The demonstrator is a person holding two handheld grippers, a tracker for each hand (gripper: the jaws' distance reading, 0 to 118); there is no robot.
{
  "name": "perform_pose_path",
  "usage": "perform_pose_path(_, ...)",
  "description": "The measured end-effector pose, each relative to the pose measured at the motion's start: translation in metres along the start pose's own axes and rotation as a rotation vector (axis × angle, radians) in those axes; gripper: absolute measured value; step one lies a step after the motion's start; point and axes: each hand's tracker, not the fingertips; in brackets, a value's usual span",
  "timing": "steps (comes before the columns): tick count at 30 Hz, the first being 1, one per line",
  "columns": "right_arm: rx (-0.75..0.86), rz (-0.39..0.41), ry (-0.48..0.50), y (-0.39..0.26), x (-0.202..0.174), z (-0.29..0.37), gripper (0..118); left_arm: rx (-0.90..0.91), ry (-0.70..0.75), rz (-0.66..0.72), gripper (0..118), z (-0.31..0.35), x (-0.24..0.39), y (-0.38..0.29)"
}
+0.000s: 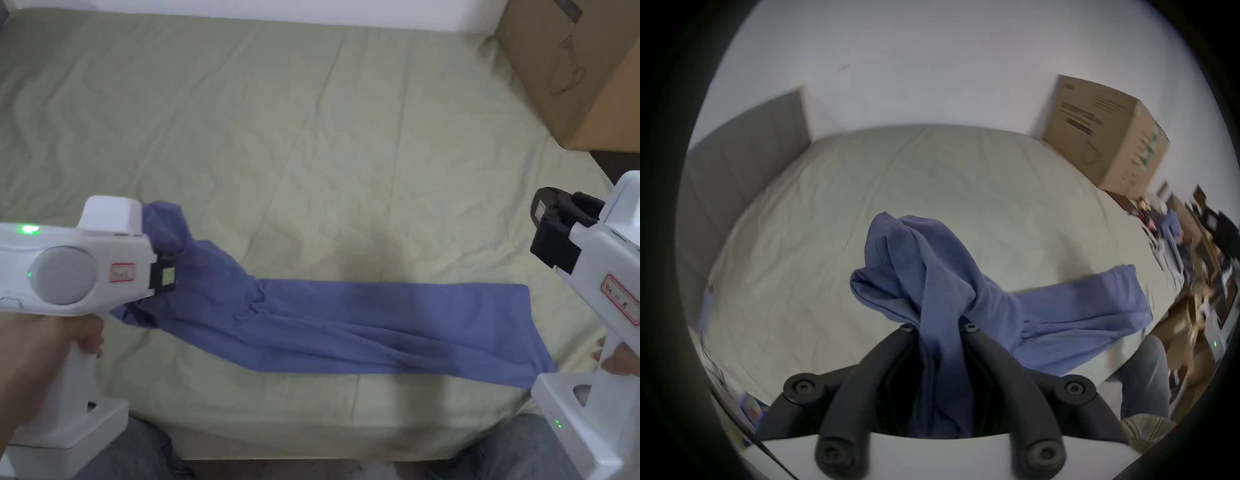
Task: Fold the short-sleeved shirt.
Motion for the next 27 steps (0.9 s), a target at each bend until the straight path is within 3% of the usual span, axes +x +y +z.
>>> perform_pose_path(4, 0.013, -0.020, -0.008, -0.001, 0.011, 0.007, 0, 0.013, -0.105, -0.079, 12, 0.014, 0.049, 0.018)
perform_pose_path(8, 0.021, -0.046, -0.025, -0.006, 0.025, 0.016, 0, -0.062, -0.218, -0.094, 12, -0.013, 0.096, 0.025)
perform_pose_path(13, 0.015, -0.078, -0.069, -0.015, 0.046, 0.027, 0, -0.193, -0.225, -0.114, 12, -0.072, 0.153, 0.015)
perform_pose_path(17, 0.009, -0.112, -0.106, -0.021, 0.063, 0.037, 0, -0.260, -0.113, -0.269, 14, -0.116, 0.204, -0.004)
perform_pose_path(18, 0.008, -0.115, -0.115, -0.023, 0.066, 0.038, 0, -0.264, -0.101, -0.304, 22, -0.119, 0.217, -0.009)
perform_pose_path(20, 0.000, -0.125, -0.134, -0.027, 0.074, 0.041, 0, -0.269, -0.123, -0.298, 59, -0.128, 0.234, -0.015)
perform_pose_path(22, -0.010, -0.140, -0.148, -0.029, 0.080, 0.042, 0, -0.310, -0.252, -0.245, 87, -0.128, 0.244, -0.017)
perform_pose_path(27, -0.021, -0.146, -0.155, -0.032, 0.087, 0.044, 0, -0.231, -0.434, -0.060, 88, -0.101, 0.232, 0.009)
